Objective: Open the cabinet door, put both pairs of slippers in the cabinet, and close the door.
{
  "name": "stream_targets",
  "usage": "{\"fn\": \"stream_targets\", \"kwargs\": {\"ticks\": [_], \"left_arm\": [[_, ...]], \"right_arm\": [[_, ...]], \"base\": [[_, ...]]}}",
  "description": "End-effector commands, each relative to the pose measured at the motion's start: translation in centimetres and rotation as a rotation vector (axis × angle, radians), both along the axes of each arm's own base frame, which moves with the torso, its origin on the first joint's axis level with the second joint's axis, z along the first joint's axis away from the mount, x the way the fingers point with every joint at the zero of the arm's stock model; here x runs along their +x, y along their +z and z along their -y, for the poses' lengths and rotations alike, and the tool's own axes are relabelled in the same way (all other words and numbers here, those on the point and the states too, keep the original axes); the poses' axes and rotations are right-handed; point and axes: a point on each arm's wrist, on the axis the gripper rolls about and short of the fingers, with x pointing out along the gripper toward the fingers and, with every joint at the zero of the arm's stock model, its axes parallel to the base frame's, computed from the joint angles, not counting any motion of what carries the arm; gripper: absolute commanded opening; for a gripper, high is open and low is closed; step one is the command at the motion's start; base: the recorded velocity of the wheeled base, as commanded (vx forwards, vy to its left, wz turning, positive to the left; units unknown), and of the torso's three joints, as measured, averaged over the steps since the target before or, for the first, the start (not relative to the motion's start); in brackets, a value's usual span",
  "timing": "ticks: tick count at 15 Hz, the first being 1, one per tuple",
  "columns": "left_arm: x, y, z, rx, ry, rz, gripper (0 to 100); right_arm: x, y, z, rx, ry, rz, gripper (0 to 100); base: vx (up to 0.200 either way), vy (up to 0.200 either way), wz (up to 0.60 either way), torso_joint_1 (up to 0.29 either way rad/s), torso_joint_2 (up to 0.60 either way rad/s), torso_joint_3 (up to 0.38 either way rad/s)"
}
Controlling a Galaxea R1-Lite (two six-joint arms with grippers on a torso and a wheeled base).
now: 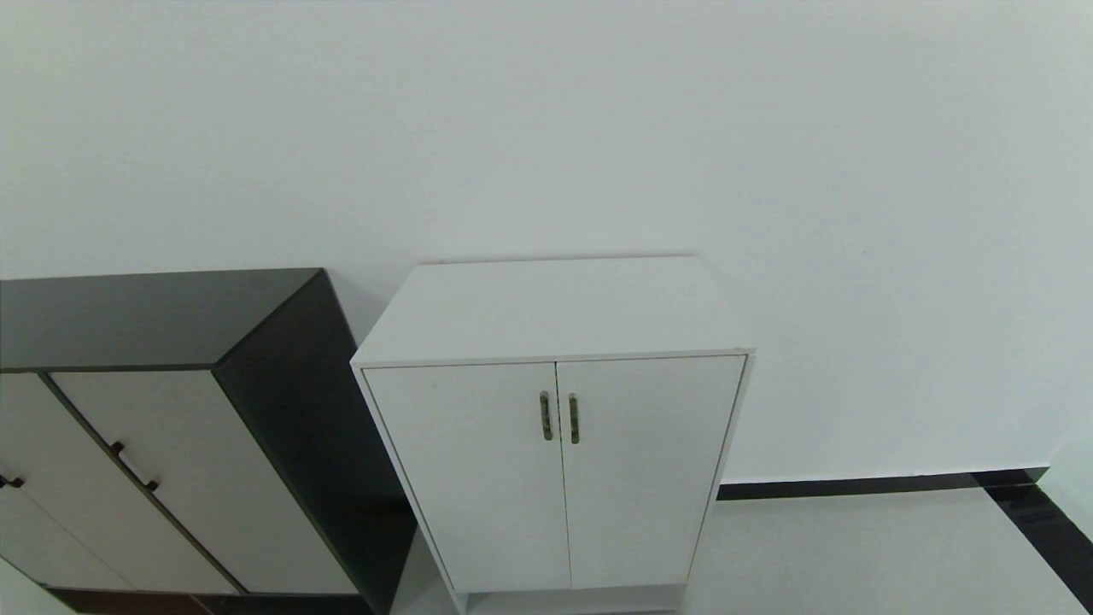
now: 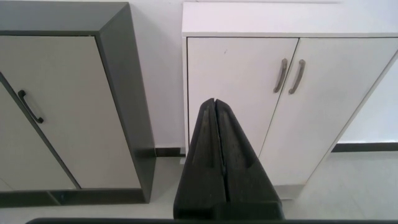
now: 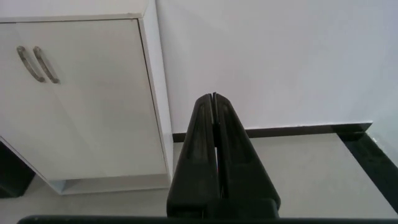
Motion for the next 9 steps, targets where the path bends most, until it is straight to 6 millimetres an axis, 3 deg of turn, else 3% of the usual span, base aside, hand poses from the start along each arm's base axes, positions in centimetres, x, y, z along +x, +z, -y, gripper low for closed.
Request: {"fn": "stream_targets", "kwargs": {"ticks": [1, 9], "left_arm": [[0.0, 0.0, 0.0, 0.0, 0.0, 0.0, 0], [0.0, 0.0, 0.0, 0.0, 0.0, 0.0, 0]], "right_arm": [[0.0, -0.07, 0.0, 0.0, 0.001, -0.001, 0], [0.01, -0.12, -0.02, 0.035, 0.009, -0.001, 0]], "base": [[0.0, 0.0, 0.0, 0.0, 0.0, 0.0], [0.0, 0.0, 0.0, 0.0, 0.0, 0.0]]}}
